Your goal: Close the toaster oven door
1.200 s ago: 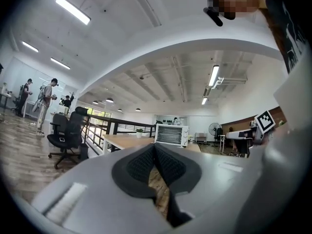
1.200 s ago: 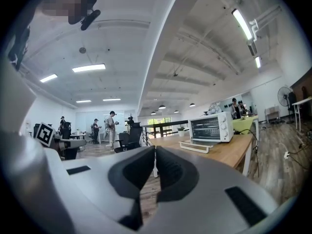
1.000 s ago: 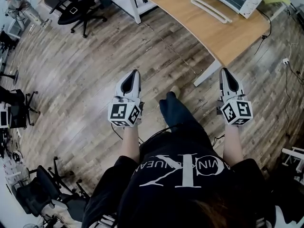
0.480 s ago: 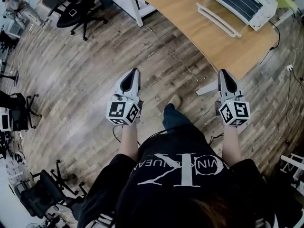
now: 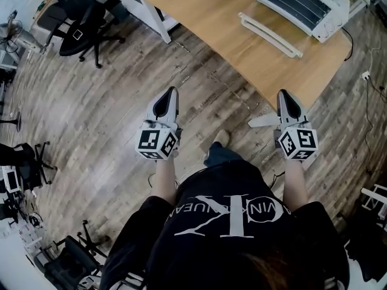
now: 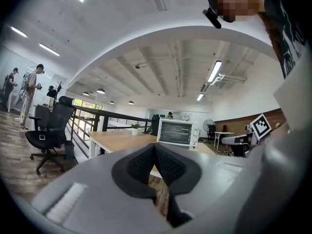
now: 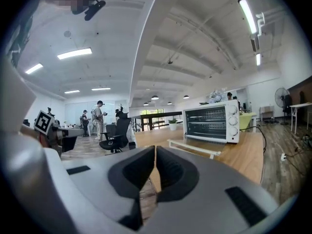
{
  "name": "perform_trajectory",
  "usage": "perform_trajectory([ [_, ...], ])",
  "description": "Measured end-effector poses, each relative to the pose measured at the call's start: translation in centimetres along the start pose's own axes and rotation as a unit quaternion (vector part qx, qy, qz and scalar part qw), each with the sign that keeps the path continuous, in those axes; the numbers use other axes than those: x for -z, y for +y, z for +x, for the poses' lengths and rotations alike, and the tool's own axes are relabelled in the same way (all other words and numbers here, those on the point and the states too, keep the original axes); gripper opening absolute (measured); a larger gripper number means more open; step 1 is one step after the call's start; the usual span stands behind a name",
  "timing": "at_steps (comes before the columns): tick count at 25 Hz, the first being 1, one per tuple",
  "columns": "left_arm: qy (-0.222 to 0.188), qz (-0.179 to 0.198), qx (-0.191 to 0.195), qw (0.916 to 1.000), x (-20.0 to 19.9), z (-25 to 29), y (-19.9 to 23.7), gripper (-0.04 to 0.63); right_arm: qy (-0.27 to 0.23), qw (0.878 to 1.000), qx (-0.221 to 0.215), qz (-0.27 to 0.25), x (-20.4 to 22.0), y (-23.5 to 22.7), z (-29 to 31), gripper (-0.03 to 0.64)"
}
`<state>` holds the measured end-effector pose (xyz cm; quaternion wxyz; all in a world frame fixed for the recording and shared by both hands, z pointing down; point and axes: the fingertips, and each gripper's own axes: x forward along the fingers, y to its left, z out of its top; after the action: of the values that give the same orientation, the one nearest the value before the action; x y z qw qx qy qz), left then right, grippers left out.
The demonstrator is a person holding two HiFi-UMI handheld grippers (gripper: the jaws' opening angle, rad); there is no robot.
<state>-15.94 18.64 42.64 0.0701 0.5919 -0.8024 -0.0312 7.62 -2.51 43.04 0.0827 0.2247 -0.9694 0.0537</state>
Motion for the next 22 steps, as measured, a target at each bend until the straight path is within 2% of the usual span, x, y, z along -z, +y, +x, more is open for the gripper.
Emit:
perform_trajectory([
  [8, 0.006, 0.009, 0.037, 0.9993, -1.2, 7.1, 1.4, 0.011, 0.018, 0.999, 0.029, 0.017, 0.8, -3.5, 3.9, 0.015],
  [15, 0.005, 0.004, 0.048, 0.9988, -1.7, 11.3, 2.6, 0.012, 0.034, 0.999, 0.036, 0.019, 1.7, -5.0, 6.5, 0.015],
  [18, 0.002, -0.001, 0.066, 0.9978, -1.8, 14.0, 1.8, 0.012, 0.039, 0.998, 0.038, 0.024, 1.7, -5.8, 7.2, 0.016],
  [22, 0.012, -0.005, 0.106, 0.9943, -1.2, 17.0, -0.8, 0.012, 0.042, 0.996, 0.055, 0.056, 2.0, -7.2, 7.1, 0.015],
])
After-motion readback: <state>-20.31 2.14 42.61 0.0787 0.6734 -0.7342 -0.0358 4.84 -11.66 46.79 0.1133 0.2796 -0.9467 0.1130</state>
